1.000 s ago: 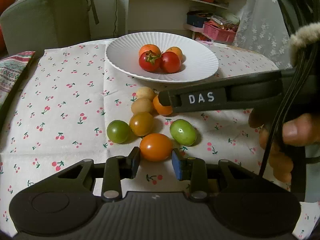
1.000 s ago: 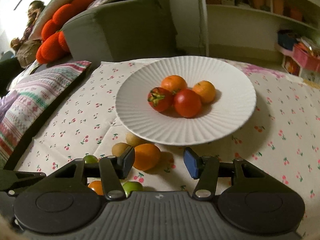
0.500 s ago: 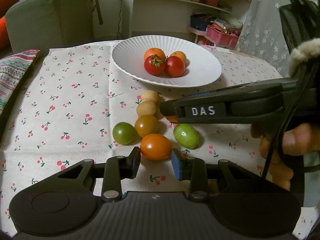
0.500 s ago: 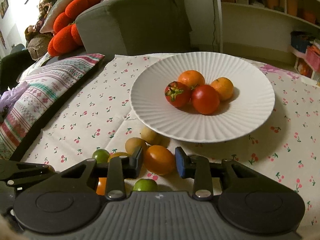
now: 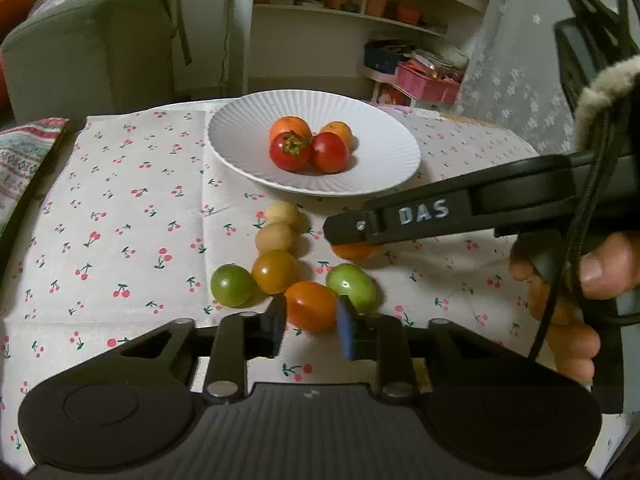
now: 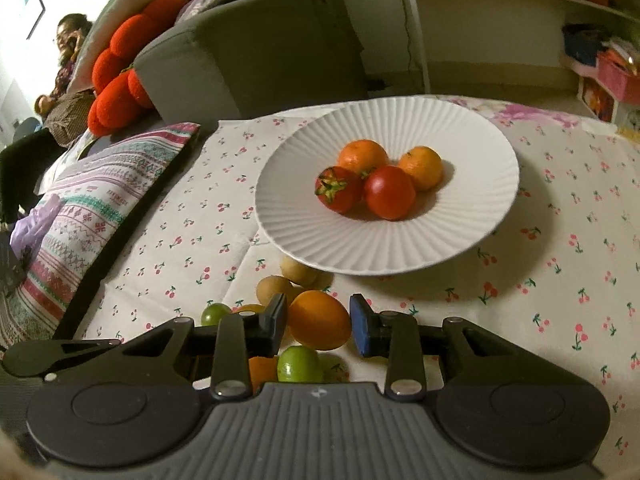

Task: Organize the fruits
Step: 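Carry the orange tomato in the left tool onto the plate while the right tool places its orange tomato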

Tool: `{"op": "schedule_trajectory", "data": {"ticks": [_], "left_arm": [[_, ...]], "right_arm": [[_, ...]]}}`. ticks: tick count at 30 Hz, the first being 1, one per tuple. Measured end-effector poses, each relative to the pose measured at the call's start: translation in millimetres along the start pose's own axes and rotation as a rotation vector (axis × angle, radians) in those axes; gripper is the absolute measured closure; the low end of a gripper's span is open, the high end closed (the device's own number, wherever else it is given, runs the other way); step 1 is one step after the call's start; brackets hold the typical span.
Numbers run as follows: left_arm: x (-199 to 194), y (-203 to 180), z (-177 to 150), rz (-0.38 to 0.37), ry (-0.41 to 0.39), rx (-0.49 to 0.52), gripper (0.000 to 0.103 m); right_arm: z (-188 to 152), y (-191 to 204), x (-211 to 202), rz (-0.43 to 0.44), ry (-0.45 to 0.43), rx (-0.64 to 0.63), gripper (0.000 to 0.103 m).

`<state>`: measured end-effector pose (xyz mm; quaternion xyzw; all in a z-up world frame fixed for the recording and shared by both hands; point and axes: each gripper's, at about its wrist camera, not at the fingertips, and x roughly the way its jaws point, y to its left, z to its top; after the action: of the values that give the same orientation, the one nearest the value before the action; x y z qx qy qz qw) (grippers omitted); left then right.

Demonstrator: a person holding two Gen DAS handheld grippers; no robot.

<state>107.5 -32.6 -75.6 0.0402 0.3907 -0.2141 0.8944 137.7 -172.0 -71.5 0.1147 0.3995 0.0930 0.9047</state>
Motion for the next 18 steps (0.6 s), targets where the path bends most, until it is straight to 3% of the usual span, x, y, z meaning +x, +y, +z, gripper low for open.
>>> {"op": "schedule_trajectory", "data": {"ticks": [2, 4, 9, 11, 18], "left_arm": [[3.7, -2.3, -0.3, 0.014, 0.007, 0.013, 0.075], [7.6, -2.4, -0.7, 0.029, 0.016, 0.023, 0.074], [15.1, -2.8, -1.7, 0.038, 0.006, 0.054, 0.074], [15.1, -5.7, -2.6, 0.026, 0.000, 0.074, 0.085], [12.5, -9.7, -4.8, 0.019, 0.008, 0.091, 0.085]], "right_arm": [[-1.7, 1.1, 1.2, -0.002, 0.006, -0.006, 0.072], [-1.0, 2.4, 1.3, 0.001, 0.008, -0.006, 0.072], [-1.5, 3.3, 3.6, -0.009, 0.021, -0.008, 0.072], [-1.7, 3.6, 3.9, -0.019, 0.022, -0.010, 0.072], [-6.1, 3.5, 8.6, -0.038, 0.068, -0.025, 0.074]]}}
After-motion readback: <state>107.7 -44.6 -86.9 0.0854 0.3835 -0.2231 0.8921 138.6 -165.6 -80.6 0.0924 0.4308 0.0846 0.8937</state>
